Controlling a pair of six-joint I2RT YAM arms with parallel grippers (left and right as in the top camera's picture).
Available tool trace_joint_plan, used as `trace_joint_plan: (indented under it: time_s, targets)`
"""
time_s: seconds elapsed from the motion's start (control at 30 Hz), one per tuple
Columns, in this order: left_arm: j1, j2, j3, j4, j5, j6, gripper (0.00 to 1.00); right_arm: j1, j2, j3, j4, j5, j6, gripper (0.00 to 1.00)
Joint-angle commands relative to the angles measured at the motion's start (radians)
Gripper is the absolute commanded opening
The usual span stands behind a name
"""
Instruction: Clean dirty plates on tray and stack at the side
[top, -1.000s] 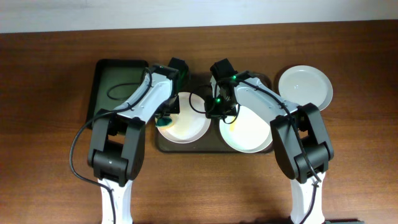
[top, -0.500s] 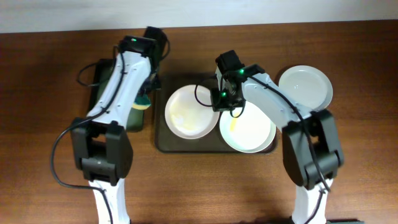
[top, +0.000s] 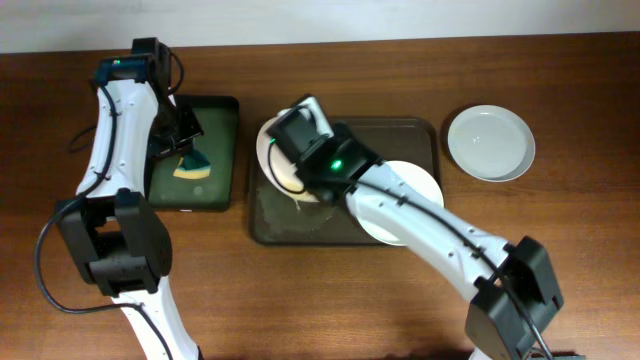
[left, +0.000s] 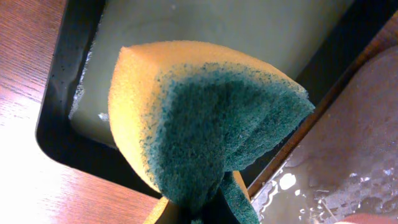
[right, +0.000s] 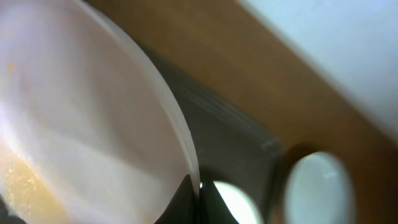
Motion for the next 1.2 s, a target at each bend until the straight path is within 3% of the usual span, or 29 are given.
trace_joint_plan:
  time_s: [0.0,0.13,0.27,0.53,0.7,0.77,0.8,0.83,0.9,1.0,1.03,1.1,1.17]
  targets:
    - [0.025,-0.038,0.014,-0.001,0.026,0.035,0.00,0.073,-0.024,0.019,0.086,0.377,-0.241,0.04]
    - [0.032,-0.038,0.014,-0.001,0.026,0.035,0.00,0.116,-0.024,0.019,0.239,0.518,-0.517,0.04]
    - [0.031,-0.038,0.014,-0.002,0.026,0.034,0.00,0.134,-0.024,0.019,0.258,0.520,-0.727,0.04]
    - [0.031,-0.038,-0.016,0.013,0.026,0.034,0.00,0.157,-0.024,0.019,0.251,0.493,-0.756,0.04]
    - [0.031,-0.038,-0.063,0.045,0.026,0.034,0.00,0.109,-0.024,0.019,0.210,0.344,-0.555,0.04]
    - [0.031,-0.038,-0.070,0.050,0.026,0.034,0.00,0.048,-0.022,0.019,0.178,0.167,-0.379,0.04]
    - [0.031,-0.038,-0.070,0.053,0.026,0.034,0.00,0.013,-0.019,0.019,0.145,-0.017,-0.315,0.04]
    - [0.031,-0.038,-0.070,0.060,0.026,0.034,0.00,-0.015,-0.018,0.019,0.109,-0.129,-0.336,0.04]
    - [0.031,-0.038,-0.070,0.063,0.026,0.034,0.00,-0.069,-0.019,0.019,0.058,-0.083,-0.298,0.04]
    - [0.031,-0.038,-0.070,0.063,0.026,0.034,0.00,-0.151,-0.042,0.019,0.027,0.061,-0.035,0.04]
    - [0.031,-0.038,-0.070,0.064,0.026,0.034,0.00,-0.181,-0.050,0.019,0.019,-0.033,-0.012,0.04]
    - [0.031,-0.038,-0.070,0.064,0.026,0.034,0.00,-0.242,-0.054,0.019,-0.008,-0.279,-0.104,0.04]
    - [0.031,-0.038,-0.070,0.063,0.026,0.034,0.00,-0.338,-0.054,0.019,-0.049,-0.310,-0.002,0.04]
